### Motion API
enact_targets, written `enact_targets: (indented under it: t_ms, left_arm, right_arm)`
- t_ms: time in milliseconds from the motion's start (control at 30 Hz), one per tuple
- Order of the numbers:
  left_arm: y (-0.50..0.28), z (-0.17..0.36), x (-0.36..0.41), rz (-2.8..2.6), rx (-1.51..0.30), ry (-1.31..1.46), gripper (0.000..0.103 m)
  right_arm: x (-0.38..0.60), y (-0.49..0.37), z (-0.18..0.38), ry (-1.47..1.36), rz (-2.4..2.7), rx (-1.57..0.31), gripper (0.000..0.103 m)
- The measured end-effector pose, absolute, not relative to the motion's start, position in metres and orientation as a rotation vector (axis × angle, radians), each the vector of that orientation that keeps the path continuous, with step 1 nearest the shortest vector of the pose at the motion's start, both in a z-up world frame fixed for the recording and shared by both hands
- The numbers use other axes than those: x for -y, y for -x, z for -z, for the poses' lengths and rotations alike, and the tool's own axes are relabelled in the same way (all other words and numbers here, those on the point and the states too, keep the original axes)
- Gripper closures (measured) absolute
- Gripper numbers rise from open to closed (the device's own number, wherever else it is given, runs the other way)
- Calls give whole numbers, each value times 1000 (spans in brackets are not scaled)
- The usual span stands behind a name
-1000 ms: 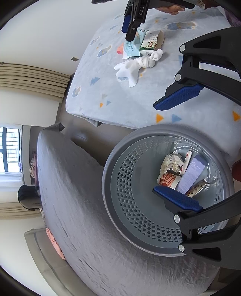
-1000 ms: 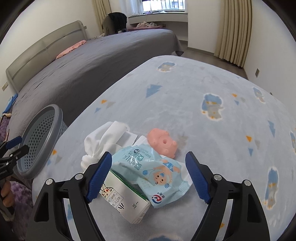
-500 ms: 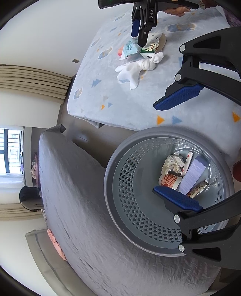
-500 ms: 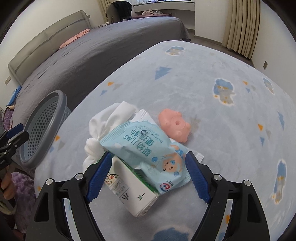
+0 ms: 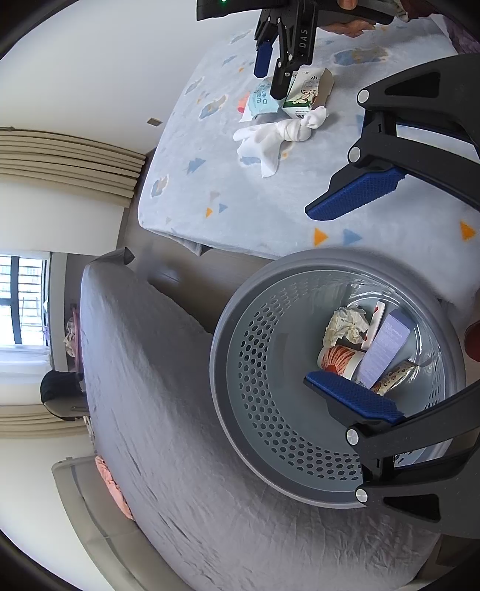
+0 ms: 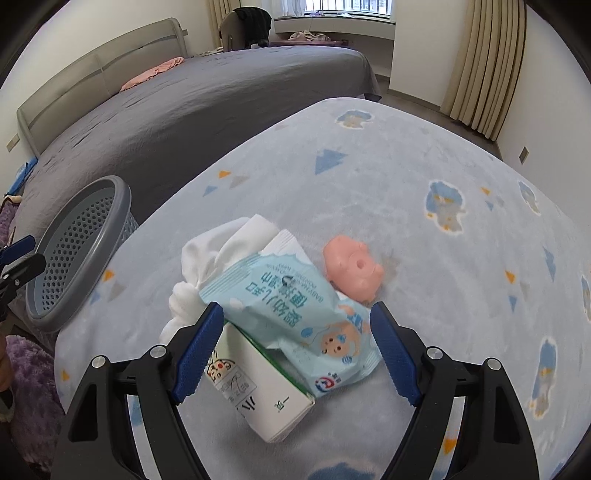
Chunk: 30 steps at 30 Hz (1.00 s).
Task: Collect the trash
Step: 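Grasp the blue wet-wipes packet with the right gripper and lift it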
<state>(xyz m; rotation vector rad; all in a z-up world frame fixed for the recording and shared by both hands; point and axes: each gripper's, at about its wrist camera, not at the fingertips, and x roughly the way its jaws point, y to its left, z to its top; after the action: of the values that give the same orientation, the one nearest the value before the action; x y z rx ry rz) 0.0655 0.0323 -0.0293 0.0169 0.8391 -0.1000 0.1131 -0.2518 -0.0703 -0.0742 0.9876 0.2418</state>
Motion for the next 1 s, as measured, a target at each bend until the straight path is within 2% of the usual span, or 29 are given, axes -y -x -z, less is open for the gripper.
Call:
enact_targets:
  t_ms: [467, 800, 1000]
  left_arm:
    - [-64, 29, -35, 107, -839, -13, 21]
    - [-63, 28, -34, 108, -838, -18, 21]
    - [-64, 28, -35, 109, -838, -19, 21]
  right_arm:
    - [235, -114, 75, 54, -316, -1065, 24]
    - [217, -123, 81, 180, -251, -1018, 24]
    - [215, -130, 81, 160, -233, -990, 26]
